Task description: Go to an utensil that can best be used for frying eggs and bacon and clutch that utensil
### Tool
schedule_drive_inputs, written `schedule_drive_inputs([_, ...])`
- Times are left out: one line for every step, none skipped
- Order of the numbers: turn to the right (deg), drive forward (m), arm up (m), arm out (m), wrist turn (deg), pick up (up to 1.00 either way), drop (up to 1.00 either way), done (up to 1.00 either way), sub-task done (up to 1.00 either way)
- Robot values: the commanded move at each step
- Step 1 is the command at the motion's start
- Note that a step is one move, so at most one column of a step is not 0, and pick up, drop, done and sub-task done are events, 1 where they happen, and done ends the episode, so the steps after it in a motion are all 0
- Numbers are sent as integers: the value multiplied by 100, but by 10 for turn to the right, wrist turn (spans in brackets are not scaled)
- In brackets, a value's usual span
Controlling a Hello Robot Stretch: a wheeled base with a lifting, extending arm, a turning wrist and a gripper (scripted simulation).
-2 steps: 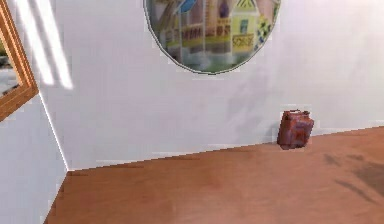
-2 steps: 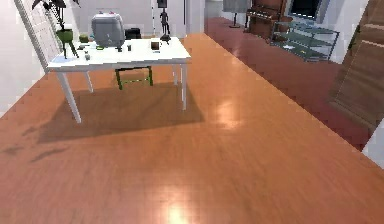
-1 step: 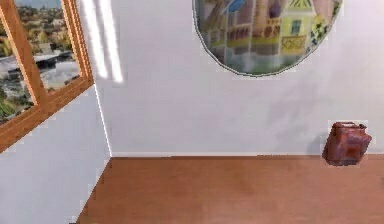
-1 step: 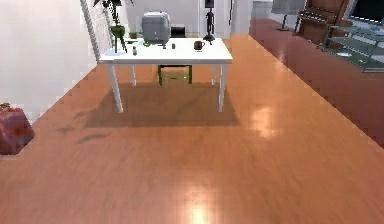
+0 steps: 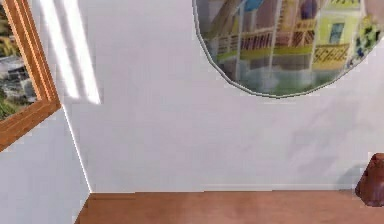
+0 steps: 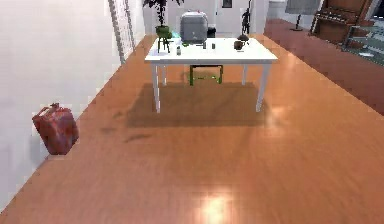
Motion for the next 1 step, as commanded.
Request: schedule_drive_inputs([-420, 0, 0, 0, 0, 0, 0, 0, 0])
